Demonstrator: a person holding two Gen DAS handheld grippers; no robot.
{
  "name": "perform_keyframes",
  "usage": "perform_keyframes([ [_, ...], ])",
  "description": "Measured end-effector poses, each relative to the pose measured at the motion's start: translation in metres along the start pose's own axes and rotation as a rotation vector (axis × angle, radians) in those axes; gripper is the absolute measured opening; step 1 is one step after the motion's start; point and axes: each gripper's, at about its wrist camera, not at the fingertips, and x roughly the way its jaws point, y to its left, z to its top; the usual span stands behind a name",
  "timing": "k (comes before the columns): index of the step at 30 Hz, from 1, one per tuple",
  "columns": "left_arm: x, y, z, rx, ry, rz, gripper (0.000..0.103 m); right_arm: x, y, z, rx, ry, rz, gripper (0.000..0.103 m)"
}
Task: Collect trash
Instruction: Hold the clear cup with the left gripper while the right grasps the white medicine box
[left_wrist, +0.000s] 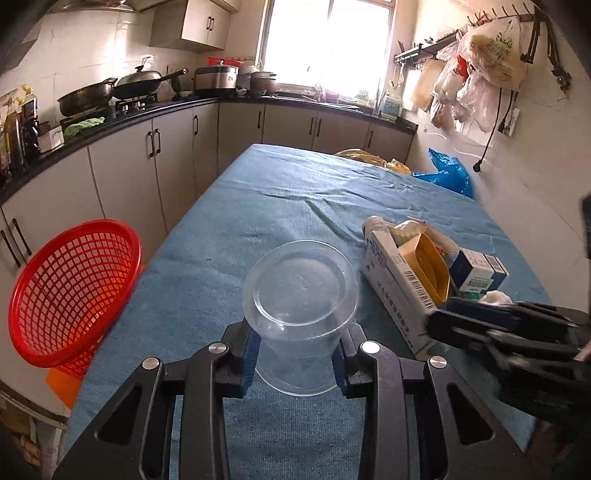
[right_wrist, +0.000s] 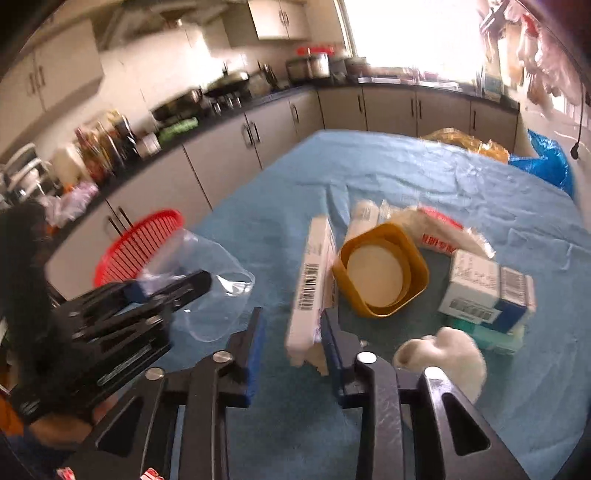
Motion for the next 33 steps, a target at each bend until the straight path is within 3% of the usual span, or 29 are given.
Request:
perform_keyframes([
  [3,-0.001,0.0,-0.001,0.003,-0.001,-0.002,0.032,0.006,-0.008,-0.002,0.032,0.026,-0.026,0.006],
  [7,-0.002,0.001,-0.002,-0.007,-0.004,0.004,0.032,0.0,-0.017,-0.003,0.052,0.014,-0.021,0.006],
  [9,-0.002,0.0,-0.002,-0.008,-0.003,0.001,0.032,-0.006,-0.018,-0.002,0.054,0.004,0.01,0.012],
  [11,-0.005,0.001,-0.001,-0.012,-0.008,0.004,0.032,-0.012,-0.014,0.0,0.057,-0.008,0.041,0.027],
  [13,-0.01,0.002,0.0,-0.017,-0.017,0.007,0.032,-0.017,-0.005,0.001,0.035,-0.023,0.062,0.029],
  [17,-0.021,0.008,-0.001,-0.025,-0.034,0.016,0.032,-0.027,0.009,-0.001,-0.013,-0.057,0.054,0.047],
  [21,-0.024,0.013,-0.004,-0.028,-0.031,0.017,0.033,-0.034,-0.006,-0.01,0.036,-0.077,0.067,0.049],
  [26,-0.021,0.016,-0.008,-0.038,-0.022,0.006,0.033,-0.018,-0.014,-0.021,0.092,-0.027,0.071,0.055],
  [29,-0.022,0.017,-0.009,-0.04,-0.024,0.004,0.033,-0.008,-0.007,-0.017,0.068,-0.011,0.06,0.072],
  [33,-0.021,0.018,-0.009,-0.043,-0.023,0.007,0.033,0.009,0.009,-0.008,0.003,0.022,0.019,0.072],
])
